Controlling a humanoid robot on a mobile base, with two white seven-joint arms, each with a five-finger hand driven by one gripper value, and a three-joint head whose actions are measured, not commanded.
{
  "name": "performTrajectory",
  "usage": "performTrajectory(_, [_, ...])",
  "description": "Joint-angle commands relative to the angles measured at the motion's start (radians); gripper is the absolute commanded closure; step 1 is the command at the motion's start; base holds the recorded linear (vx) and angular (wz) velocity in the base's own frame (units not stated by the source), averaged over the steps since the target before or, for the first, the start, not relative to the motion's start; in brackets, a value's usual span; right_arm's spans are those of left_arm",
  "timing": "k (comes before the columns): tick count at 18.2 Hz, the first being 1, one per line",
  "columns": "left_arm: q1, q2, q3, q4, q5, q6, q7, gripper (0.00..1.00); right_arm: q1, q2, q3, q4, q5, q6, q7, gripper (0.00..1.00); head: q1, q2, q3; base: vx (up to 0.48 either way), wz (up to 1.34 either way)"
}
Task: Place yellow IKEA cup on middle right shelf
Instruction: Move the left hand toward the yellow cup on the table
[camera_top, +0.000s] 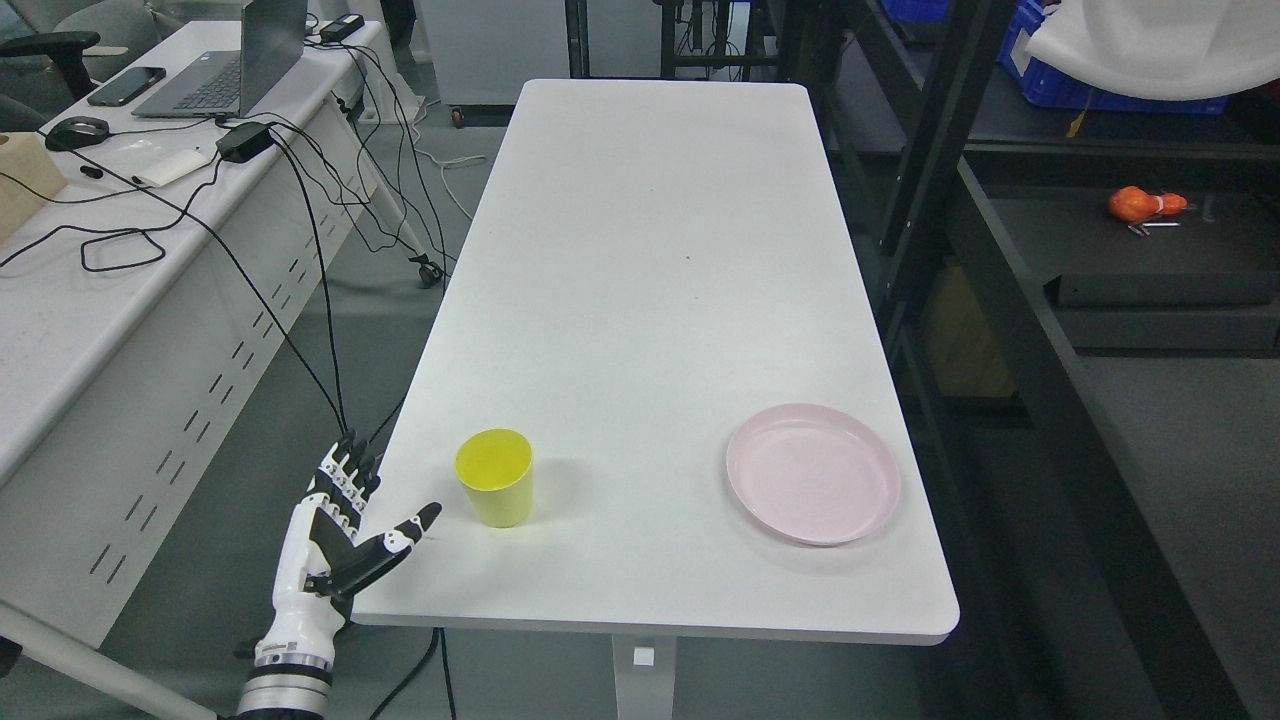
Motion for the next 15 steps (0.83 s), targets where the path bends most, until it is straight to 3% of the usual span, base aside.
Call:
performTrajectory(1, [-0.001, 0.034, 0.000, 0.000, -0.001, 0.002, -0.002, 0.01, 0.011, -0.017, 0.017, 0.000, -0.025, 0.001, -0.215, 0.01, 0.0000, 0.000, 0.000, -0.022, 0.00])
performTrajectory(15, [-0.003, 0.034, -0.093, 0.000, 0.000, -0.001, -0.006, 0.01, 0.011, -0.017, 0.017, 0.000, -0.025, 0.001, -0.215, 0.01, 0.0000, 0.000, 0.000, -0.044, -0.01])
